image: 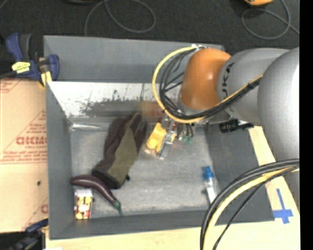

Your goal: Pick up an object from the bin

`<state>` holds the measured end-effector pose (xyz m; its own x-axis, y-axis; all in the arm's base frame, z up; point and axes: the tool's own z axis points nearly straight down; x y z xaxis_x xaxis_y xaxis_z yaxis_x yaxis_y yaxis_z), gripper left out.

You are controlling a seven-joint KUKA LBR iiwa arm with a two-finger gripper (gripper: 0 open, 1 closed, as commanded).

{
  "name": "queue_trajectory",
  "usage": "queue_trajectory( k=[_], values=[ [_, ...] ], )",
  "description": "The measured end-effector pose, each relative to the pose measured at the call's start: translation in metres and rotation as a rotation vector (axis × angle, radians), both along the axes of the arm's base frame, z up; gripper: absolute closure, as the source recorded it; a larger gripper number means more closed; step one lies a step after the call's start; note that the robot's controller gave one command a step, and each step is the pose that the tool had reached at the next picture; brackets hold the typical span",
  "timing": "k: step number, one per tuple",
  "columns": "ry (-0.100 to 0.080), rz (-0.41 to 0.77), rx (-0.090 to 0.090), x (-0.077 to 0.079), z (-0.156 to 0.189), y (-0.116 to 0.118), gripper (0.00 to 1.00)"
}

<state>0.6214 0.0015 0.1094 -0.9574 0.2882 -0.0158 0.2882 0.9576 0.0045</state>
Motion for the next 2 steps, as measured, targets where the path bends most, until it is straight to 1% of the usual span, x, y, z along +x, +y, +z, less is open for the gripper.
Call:
queue_trajectory(
  k=[1, 2],
  values=[
    [-0.039, 0.133, -0.003, -0.0053, -0.014, -0.013, 0.0],
    [-0.039, -0.245, 0.01, -0.0014, -0.023, -0.0083, 1.0]
  ],
)
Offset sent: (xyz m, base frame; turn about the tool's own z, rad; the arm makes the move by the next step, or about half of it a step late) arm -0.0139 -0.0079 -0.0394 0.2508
